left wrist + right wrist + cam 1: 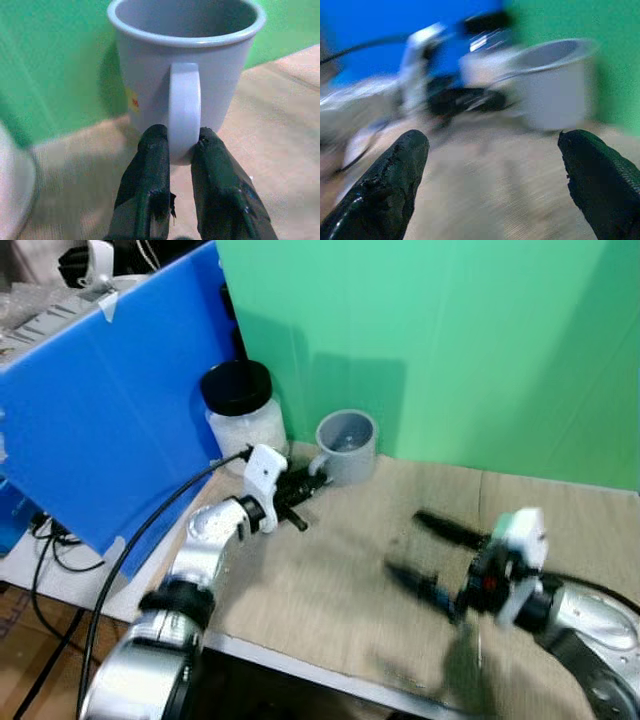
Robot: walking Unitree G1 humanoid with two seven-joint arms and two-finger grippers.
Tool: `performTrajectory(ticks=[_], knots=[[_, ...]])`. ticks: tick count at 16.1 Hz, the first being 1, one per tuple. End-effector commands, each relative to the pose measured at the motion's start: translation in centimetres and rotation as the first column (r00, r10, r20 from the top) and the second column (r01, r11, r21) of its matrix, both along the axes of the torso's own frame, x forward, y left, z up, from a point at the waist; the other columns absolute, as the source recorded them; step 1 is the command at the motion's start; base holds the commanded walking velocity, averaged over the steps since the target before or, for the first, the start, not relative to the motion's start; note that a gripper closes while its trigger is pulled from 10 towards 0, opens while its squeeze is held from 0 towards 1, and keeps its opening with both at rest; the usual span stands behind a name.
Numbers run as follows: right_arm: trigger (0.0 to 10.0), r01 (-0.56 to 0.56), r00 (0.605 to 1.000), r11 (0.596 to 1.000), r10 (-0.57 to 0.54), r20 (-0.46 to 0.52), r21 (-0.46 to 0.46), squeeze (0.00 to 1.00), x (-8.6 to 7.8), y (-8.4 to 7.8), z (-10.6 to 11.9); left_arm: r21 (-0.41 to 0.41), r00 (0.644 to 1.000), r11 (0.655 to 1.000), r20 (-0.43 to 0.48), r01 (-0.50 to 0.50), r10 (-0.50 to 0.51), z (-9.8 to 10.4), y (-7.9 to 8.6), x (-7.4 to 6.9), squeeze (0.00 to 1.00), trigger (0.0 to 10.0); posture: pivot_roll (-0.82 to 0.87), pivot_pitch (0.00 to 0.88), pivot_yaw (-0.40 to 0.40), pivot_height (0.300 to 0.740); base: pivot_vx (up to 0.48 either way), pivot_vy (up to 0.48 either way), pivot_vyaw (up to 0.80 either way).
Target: Setting the table
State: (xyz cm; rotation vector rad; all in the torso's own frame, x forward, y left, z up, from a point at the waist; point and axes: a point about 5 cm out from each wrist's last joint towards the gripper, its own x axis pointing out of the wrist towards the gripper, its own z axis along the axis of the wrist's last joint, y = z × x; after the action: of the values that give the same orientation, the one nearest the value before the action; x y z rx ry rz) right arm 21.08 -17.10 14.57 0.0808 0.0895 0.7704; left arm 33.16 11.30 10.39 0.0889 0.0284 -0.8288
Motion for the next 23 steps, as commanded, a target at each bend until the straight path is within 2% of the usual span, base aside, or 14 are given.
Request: performTrajectory(ticks=[1, 17, 18, 19, 20, 23], knots=[[10.0, 0.131, 0.991, 0.991, -0.132, 0.015, 0.031, 0.00, 0.4, -0.2, 1.0, 0.020, 0.996, 0.999, 0.086, 0.035, -0.036, 1.5, -0.7, -0.7, 0.00, 0.0, -0.18, 0.011, 0.130, 0.740, 0.000, 0.000, 0.00], [10.0, 0.131, 0.991, 0.991, -0.132, 0.015, 0.031, 0.00, 0.4, -0.2, 1.0, 0.020, 0.996, 0.999, 0.086, 0.035, -0.036, 1.5, -0.7, -0.7, 0.00, 0.0, -0.18, 0.011, 0.130, 0.740, 0.000, 0.000, 0.00], [10.0, 0.160, 0.987, 0.986, -0.161, 0.015, 0.035, 0.00, 0.2, 0.1, 1.2, 0.025, 0.994, 0.999, 0.108, 0.034, -0.037, 2.0, -1.0, -1.4, 0.00, 0.0, -0.18, 0.011, 0.130, 0.740, 0.000, 0.000, 0.00], [10.0, 0.234, 0.972, 0.972, -0.234, 0.013, -0.001, 0.00, 0.5, 1.3, 1.2, -0.001, 0.987, 0.993, 0.109, -0.121, 0.120, 2.2, 0.0, -3.9, 0.00, 10.0, -0.11, 0.017, 0.091, 0.740, 0.000, 0.000, -0.80], [10.0, 0.336, 0.942, 0.940, -0.336, 0.021, -0.052, 0.00, 0.9, 2.7, 1.4, 0.027, 0.928, 0.933, 0.113, -0.360, 0.355, 2.8, 2.7, -7.7, 0.00, 10.0, -0.11, 0.017, 0.095, 0.740, 0.000, 0.000, -0.80], [10.0, 0.336, 0.942, 0.940, -0.334, 0.029, -0.055, 0.00, 0.9, 2.5, 1.4, 0.056, 0.936, 0.938, 0.104, -0.343, 0.336, 2.7, 3.6, -6.7, 0.00, 10.0, -0.12, 0.014, 0.104, 0.740, 0.000, 0.000, -0.80]])
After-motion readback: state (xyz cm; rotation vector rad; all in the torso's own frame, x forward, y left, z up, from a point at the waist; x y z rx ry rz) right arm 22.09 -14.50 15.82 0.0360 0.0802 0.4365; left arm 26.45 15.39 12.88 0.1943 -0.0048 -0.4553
